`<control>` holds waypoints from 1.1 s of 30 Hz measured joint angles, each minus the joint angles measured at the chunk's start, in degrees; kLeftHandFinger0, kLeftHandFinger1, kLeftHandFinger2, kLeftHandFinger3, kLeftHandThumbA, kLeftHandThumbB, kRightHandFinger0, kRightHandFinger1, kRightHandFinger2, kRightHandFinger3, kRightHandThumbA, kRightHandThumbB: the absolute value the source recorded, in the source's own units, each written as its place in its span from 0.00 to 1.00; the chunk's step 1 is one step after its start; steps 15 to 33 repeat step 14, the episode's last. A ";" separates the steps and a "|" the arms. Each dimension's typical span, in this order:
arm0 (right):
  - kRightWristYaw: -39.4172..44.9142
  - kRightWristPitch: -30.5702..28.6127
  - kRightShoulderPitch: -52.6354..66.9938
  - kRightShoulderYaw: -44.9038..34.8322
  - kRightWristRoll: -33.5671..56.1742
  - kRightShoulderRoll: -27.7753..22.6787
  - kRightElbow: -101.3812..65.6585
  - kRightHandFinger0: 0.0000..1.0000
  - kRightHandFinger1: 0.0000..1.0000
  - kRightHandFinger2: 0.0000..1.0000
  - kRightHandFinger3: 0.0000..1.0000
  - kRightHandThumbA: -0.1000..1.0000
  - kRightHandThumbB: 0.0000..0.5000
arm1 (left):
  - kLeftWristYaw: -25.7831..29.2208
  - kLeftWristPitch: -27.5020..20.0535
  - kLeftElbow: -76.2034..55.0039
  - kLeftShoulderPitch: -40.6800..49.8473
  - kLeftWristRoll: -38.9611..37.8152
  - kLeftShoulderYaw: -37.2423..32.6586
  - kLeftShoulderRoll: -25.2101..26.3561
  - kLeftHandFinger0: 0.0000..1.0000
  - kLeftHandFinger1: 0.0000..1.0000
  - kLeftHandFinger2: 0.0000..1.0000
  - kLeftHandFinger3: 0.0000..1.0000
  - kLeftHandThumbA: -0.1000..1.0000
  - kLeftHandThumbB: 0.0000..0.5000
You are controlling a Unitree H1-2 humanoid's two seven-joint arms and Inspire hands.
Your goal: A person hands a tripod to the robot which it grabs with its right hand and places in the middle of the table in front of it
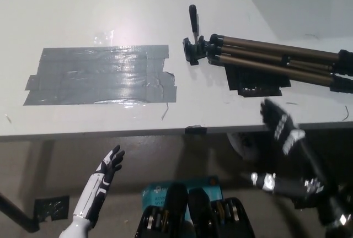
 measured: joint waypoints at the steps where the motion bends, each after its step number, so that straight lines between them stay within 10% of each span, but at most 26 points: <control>1: -0.47 -0.89 0.89 -0.02 -0.29 0.58 1.07 1.00 1.00 1.00 1.00 1.00 0.54 | 0.00 -0.01 0.17 0.16 0.00 -0.02 0.00 1.00 1.00 1.00 1.00 1.00 0.54; 12: -6.07 -9.89 3.43 -0.15 -0.88 3.42 15.67 1.00 1.00 1.00 1.00 1.00 0.41 | -0.01 -1.01 -0.14 3.19 -0.16 -0.12 0.01 1.00 1.00 1.00 1.00 1.00 0.51; 33: -6.37 -10.27 3.88 0.03 -0.93 3.30 15.74 1.00 1.00 1.00 1.00 1.00 0.45 | -0.02 -1.14 -0.27 3.81 -0.20 -0.13 0.02 1.00 1.00 1.00 1.00 1.00 0.52</control>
